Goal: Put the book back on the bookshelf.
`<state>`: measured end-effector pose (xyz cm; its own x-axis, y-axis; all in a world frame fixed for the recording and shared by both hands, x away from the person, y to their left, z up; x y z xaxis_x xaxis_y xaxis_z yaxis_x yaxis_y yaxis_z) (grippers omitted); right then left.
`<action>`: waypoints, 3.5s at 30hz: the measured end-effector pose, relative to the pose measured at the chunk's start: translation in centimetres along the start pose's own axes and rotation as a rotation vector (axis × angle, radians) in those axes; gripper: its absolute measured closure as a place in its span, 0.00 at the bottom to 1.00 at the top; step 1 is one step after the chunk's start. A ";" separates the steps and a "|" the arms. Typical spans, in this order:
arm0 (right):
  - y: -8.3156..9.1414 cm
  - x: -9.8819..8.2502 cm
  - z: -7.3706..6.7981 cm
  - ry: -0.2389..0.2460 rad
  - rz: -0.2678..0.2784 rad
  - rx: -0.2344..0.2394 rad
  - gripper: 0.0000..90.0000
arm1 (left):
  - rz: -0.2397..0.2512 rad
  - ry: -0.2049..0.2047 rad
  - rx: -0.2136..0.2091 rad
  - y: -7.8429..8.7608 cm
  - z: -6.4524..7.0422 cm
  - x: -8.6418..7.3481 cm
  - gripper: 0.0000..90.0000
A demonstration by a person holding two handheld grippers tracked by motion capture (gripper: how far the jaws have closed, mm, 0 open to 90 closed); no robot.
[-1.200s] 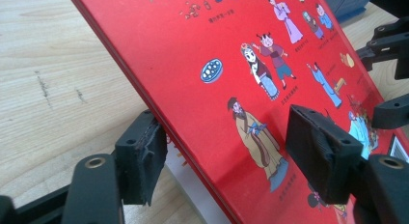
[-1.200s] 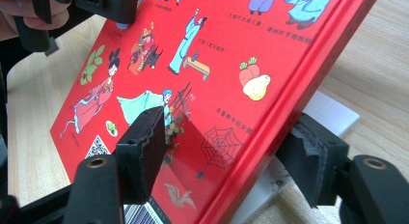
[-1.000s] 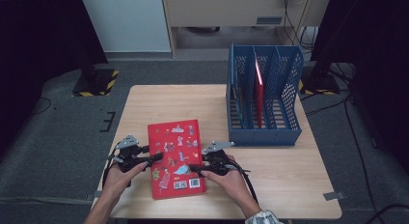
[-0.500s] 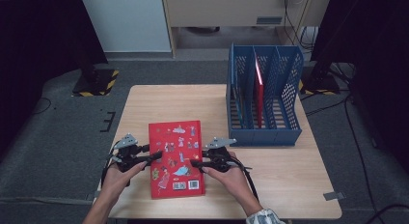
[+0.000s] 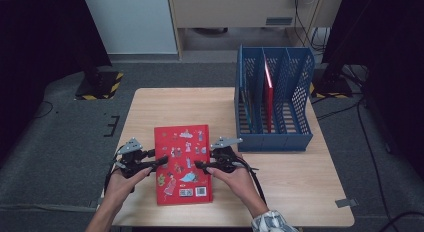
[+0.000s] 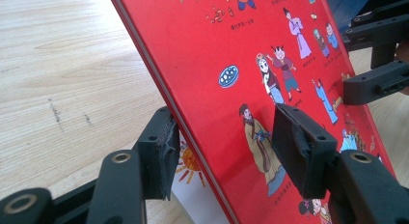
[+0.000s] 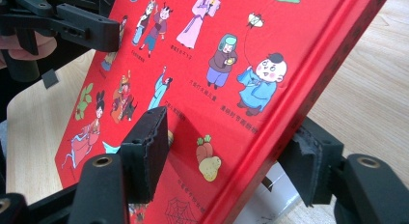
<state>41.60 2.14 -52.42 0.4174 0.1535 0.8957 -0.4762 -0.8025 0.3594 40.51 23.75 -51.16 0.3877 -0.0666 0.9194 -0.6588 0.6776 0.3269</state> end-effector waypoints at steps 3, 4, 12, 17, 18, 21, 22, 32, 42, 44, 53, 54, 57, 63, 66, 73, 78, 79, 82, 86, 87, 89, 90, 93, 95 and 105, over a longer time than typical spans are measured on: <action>0.1 0.2 -0.1 0.002 0.001 0.001 0.44 | 0.001 0.005 0.002 0.2 0.1 0.1 0.48; 0.2 0.2 -0.1 0.000 0.000 0.002 0.45 | 0.001 0.007 0.003 0.2 0.1 0.2 0.49; 1.3 1.2 -0.4 -0.012 0.031 0.024 0.55 | 0.045 0.028 -0.012 1.2 0.5 1.1 0.56; 1.6 1.6 -0.7 -0.010 0.035 0.026 0.57 | 0.047 0.036 -0.010 1.6 0.7 1.5 0.58; 1.6 1.7 -0.7 -0.012 0.039 0.028 0.58 | 0.048 0.038 -0.009 1.7 0.7 1.5 0.59; 1.8 2.0 -0.8 -0.021 0.043 0.029 0.60 | 0.050 0.043 -0.007 1.9 0.9 1.9 0.60; 1.9 2.0 -0.8 -0.019 0.042 0.029 0.60 | 0.051 0.044 -0.009 2.1 1.0 2.0 0.61; 3.0 3.3 -1.1 -0.011 0.056 0.047 0.67 | 0.057 0.053 -0.023 2.9 1.7 3.4 0.68; 3.7 4.9 -1.2 0.012 0.071 0.046 0.68 | 0.046 0.028 -0.018 3.4 2.4 4.6 0.69; 3.8 5.2 -1.2 0.015 0.075 0.047 0.68 | 0.050 0.024 -0.018 3.5 2.4 4.9 0.69; 3.8 6.6 -1.2 0.035 0.084 0.038 0.68 | 0.063 -0.005 -0.004 3.7 2.4 6.6 0.70; 3.8 6.7 -1.2 0.032 0.087 0.040 0.68 | 0.065 -0.002 -0.003 3.7 2.4 6.7 0.70; 3.8 7.0 -1.1 0.029 0.098 0.037 0.68 | 0.071 -0.010 0.002 3.6 2.3 7.2 0.70; 3.4 7.4 -0.6 0.021 0.122 0.016 0.68 | 0.105 -0.028 0.014 2.8 1.5 8.1 0.69; 2.9 7.9 0.1 0.017 0.141 -0.011 0.66 | 0.125 -0.039 0.024 2.0 0.8 8.7 0.68; 2.2 8.3 1.2 0.035 0.174 -0.068 0.65 | 0.138 -0.055 0.036 0.4 -0.1 9.5 0.67; 2.1 8.3 1.4 0.056 0.174 -0.085 0.65 | 0.143 -0.075 0.046 -0.2 -0.3 9.2 0.64; 2.1 8.1 1.4 0.077 0.163 -0.099 0.65 | 0.139 -0.074 0.047 -0.3 -0.3 8.9 0.64; 2.1 7.9 1.4 0.089 0.156 -0.104 0.66 | 0.142 -0.069 0.052 -0.3 -0.4 8.3 0.63; 2.1 7.9 1.2 0.101 0.157 -0.101 0.66 | 0.160 -0.072 0.054 -0.1 -0.3 8.1 0.63; 2.2 7.9 1.0 0.108 0.156 -0.098 0.66 | 0.163 -0.086 0.058 0.0 -0.2 8.1 0.63; 2.3 7.8 0.9 0.114 0.157 -0.095 0.66 | 0.170 -0.094 0.064 0.2 0.0 7.9 0.63; 2.4 7.8 0.8 0.118 0.158 -0.092 0.66 | 0.168 -0.099 0.069 0.2 0.2 7.8 0.62; 2.6 7.7 0.5 0.125 0.162 -0.080 0.67 | 0.160 -0.125 0.085 0.1 0.5 7.7 0.58; 2.8 7.6 0.3 0.133 0.161 -0.070 0.67 | 0.157 -0.126 0.090 0.1 0.8 7.6 0.56; 3.4 8.0 -0.8 0.156 0.180 -0.039 0.67 | 0.142 -0.120 0.086 0.0 1.5 6.8 0.45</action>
<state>42.71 1.15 -43.83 0.1993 0.0996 0.9749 -0.5632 -0.8024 0.1971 42.20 22.20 -44.55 0.2106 -0.0650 0.9754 -0.7559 0.6219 0.2046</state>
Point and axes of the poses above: each handheld gripper's, and its own axes: y roughly backward along the jaws, x roughly out of its top, z roughly to its right, the point moved 7 cm from there along -y, roughly forward along the jaws, and after that the axes turned 12 degrees about z, right-handed, at the moved point
